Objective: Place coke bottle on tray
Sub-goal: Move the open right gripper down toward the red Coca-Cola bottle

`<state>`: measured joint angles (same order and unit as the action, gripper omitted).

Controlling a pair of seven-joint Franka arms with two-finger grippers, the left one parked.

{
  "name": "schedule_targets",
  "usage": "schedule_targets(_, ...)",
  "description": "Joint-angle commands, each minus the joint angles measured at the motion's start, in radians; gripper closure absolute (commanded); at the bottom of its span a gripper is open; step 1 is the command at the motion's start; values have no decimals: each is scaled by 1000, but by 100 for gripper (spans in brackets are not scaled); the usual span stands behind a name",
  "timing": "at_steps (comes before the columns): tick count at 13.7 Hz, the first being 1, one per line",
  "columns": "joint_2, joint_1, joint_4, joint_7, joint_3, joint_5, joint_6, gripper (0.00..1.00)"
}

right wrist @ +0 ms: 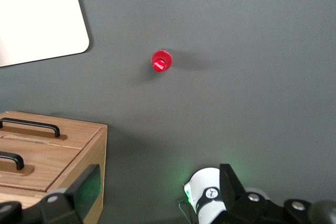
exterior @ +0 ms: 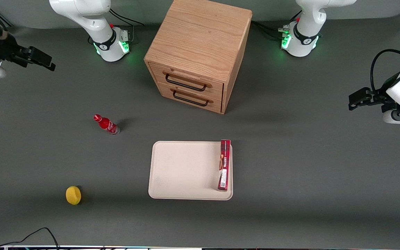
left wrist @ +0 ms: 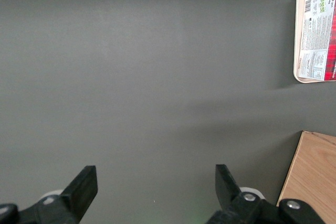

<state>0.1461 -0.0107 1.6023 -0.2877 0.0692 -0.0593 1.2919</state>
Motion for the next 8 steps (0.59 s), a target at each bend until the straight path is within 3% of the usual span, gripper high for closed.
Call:
schedule_targets(1,-47,3,-62,-72,3,6,-37,0)
schedule_targets(6,-59,8,-13,-105,15,6,-20,0)
schedule_targets(8,-57,6,129,-96,17,-5,123,0)
